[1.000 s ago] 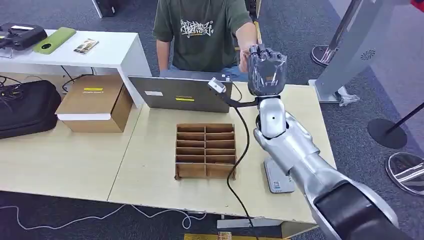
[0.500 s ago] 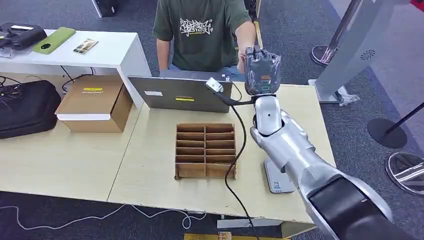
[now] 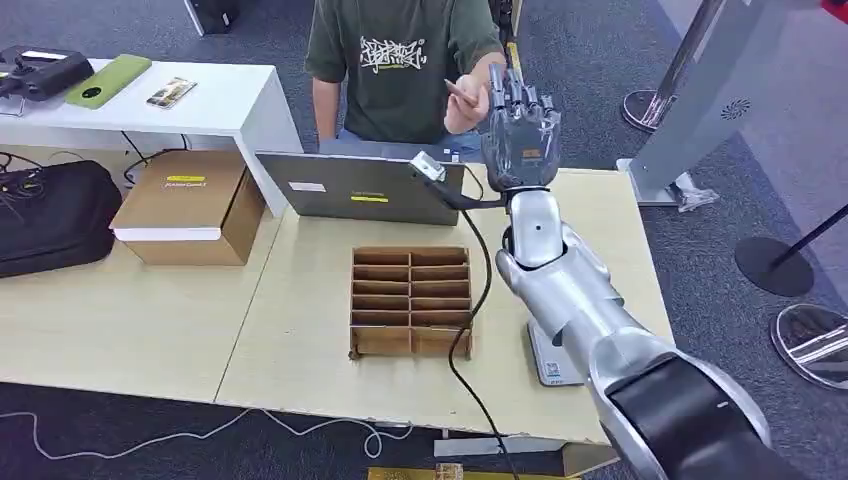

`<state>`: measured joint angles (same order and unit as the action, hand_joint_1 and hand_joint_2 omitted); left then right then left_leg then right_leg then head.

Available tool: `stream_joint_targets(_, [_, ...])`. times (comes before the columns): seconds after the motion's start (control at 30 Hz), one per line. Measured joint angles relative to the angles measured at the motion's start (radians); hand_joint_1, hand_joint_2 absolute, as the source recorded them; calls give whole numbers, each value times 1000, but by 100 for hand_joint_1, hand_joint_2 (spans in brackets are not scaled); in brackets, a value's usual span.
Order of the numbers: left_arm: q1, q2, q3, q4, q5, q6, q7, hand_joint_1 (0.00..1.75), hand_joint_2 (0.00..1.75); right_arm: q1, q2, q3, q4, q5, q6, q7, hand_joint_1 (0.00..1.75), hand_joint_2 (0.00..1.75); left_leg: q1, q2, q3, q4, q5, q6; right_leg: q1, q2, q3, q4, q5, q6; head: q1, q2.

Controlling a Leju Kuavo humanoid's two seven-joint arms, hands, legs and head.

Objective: Pass the card to the sensor for recognition and then transmit it.

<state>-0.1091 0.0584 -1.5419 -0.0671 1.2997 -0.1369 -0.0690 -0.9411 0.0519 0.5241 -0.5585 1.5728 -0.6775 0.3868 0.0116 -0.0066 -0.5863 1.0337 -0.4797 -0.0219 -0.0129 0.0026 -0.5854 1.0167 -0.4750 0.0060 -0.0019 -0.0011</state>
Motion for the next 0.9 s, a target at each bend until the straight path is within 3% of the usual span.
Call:
stream_joint_targets(0.53, [3,-1,0,0,41,-6,-3,0,0,72,55,-184,-73,-11,0,-128,0,175,0,0,0,0,0,0,0,0,0,0,0,0,0,0])
stream_joint_targets(0.9, [9,-1,0,0,61,-7,-3,0,0,142,42,-228,-186,0,0,-130,0,175,0,0,0,0,0,0,0,0,-1,0,0,0,0,0])
